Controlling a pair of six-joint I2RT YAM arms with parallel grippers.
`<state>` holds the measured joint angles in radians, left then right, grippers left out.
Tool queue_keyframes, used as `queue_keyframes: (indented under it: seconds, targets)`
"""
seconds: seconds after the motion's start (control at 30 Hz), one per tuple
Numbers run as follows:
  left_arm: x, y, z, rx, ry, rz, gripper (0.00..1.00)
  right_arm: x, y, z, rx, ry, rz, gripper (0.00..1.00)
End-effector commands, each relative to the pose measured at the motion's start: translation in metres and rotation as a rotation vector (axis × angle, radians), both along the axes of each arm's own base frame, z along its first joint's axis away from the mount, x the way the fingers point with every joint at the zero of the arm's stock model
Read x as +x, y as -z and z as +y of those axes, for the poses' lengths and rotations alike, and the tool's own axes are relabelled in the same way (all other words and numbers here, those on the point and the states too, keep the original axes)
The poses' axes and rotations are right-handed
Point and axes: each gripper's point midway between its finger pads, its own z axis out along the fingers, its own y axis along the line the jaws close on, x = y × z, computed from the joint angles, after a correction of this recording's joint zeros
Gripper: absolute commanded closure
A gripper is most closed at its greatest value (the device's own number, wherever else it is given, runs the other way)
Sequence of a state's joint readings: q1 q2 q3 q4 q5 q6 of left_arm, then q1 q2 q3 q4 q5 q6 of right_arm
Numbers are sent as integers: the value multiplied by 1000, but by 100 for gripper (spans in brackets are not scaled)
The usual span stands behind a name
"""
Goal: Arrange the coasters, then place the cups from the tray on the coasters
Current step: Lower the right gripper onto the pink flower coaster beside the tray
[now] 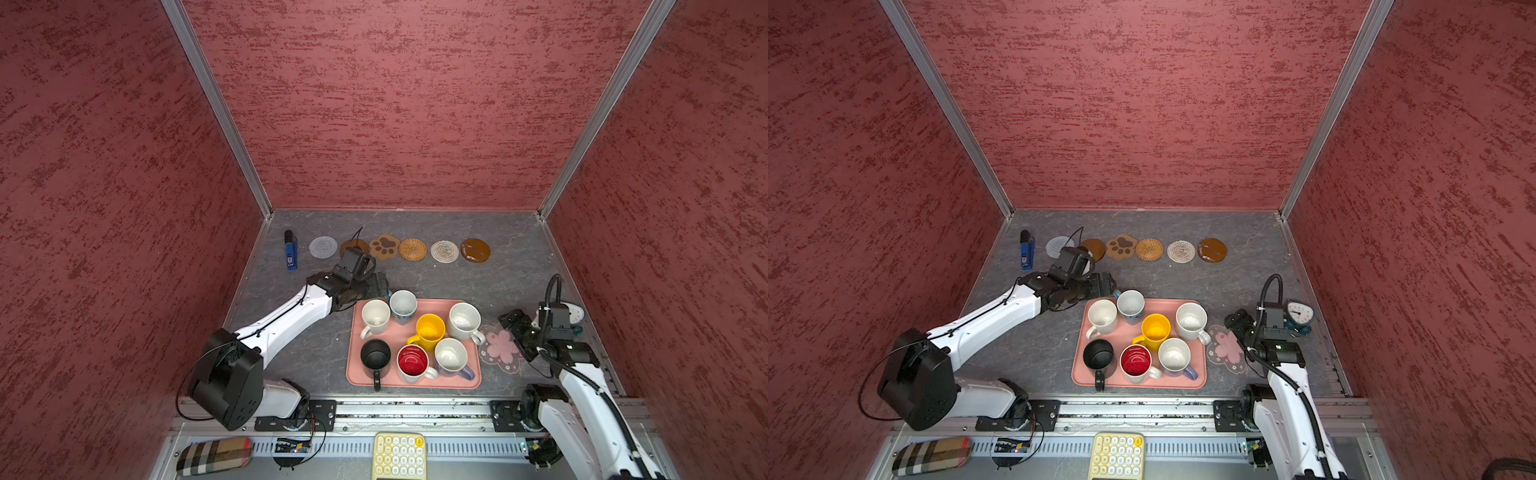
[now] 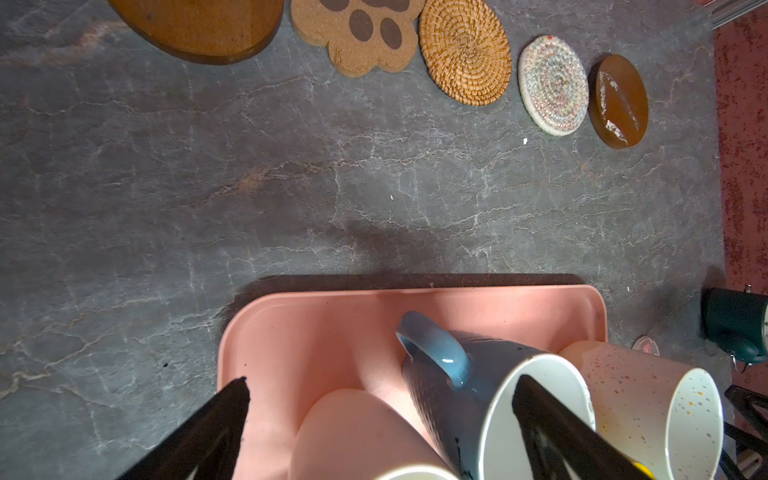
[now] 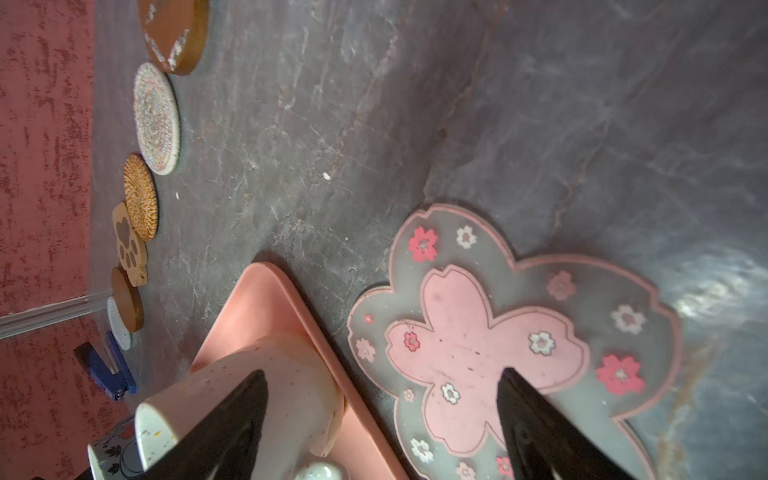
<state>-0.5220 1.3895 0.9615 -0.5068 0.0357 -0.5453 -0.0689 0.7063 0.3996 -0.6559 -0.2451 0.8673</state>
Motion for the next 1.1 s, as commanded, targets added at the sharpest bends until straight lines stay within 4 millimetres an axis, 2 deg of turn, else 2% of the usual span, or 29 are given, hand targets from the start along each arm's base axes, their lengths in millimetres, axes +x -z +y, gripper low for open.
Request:
queue_keyframes:
  seconds: [0.0, 0.27, 0.5, 1.07]
  targets:
    - [6, -1, 1, 19, -9, -4, 0, 0, 5, 5, 51, 22, 14, 12]
    - [9, 4, 2, 22, -12, 2, 0, 5, 31, 11, 87, 28, 53, 12]
    - [10, 10, 8, 23, -25, 14, 0, 17, 46, 11, 101, 42, 63, 12]
    - [16, 13, 27, 16, -62, 27, 0, 82, 63, 6, 90, 56, 62, 12]
